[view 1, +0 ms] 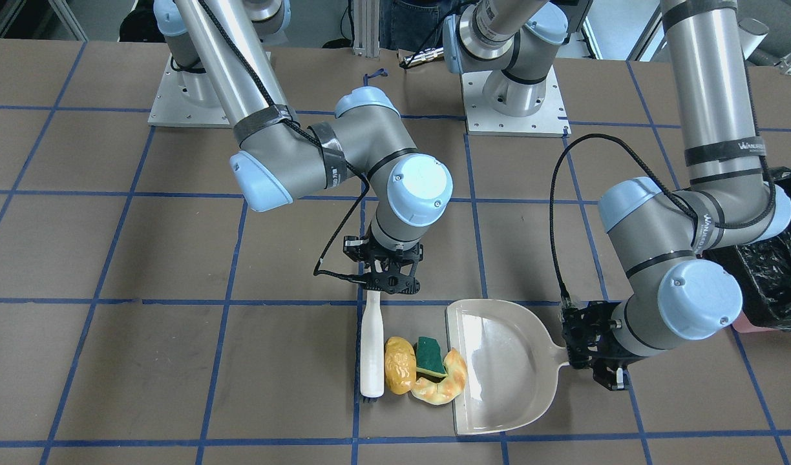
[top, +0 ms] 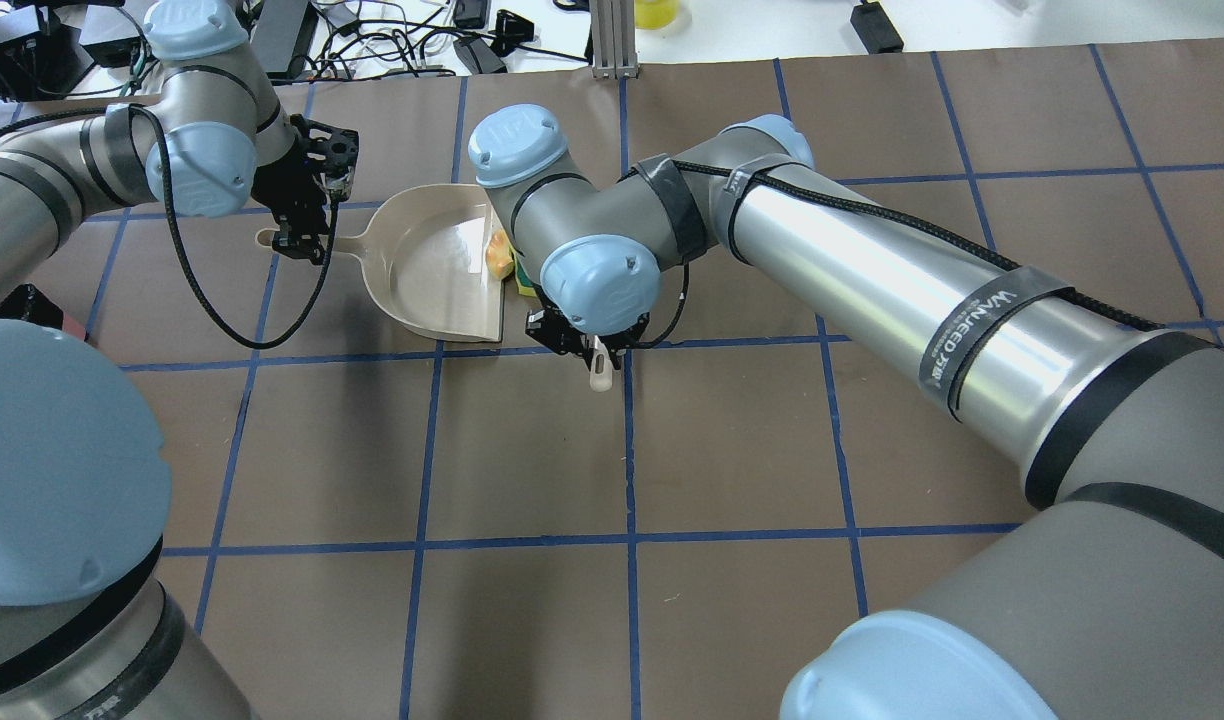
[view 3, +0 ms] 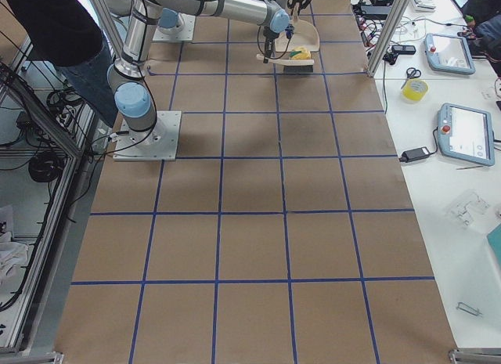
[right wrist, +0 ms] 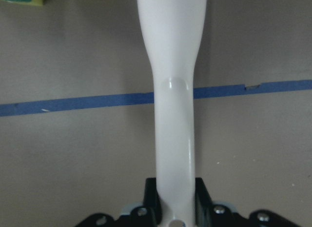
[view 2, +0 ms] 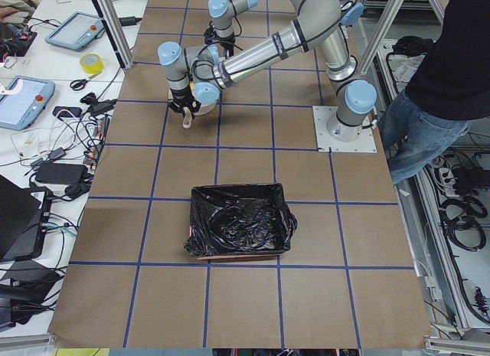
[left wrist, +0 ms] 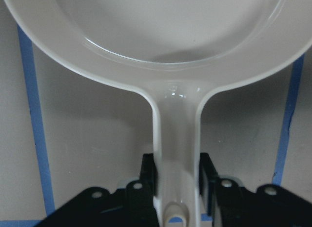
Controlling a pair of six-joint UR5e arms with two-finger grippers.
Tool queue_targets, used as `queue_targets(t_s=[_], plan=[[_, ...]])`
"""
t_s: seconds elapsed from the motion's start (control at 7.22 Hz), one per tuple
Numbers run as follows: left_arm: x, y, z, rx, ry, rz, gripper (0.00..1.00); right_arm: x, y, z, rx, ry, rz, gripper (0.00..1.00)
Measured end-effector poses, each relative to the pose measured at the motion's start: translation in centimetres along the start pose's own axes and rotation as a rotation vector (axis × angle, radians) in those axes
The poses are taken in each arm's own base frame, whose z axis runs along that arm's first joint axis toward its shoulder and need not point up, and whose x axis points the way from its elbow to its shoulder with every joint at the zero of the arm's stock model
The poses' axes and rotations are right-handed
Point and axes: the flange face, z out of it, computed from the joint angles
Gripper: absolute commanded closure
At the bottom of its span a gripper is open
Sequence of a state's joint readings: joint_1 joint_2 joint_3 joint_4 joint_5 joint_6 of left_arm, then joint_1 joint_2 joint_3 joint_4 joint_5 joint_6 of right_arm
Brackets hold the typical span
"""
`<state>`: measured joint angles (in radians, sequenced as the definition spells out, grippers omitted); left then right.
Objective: Sweep and dump trash into bin
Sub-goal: 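Sweep the bread and green sponge into the dustpan with the right gripper's brush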
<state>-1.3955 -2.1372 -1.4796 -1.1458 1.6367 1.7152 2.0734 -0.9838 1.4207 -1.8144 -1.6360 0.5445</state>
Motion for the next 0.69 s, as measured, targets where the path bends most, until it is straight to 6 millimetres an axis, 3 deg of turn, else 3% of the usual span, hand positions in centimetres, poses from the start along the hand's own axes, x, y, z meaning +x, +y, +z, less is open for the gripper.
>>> queue_targets(t_s=[0.69], plan=[[0.1, -0.1, 0.0, 0.001, 0.000, -0.001, 1.00, -6.7, 1.9, -1.4, 0.015, -0.074, -0.073, 1.00]])
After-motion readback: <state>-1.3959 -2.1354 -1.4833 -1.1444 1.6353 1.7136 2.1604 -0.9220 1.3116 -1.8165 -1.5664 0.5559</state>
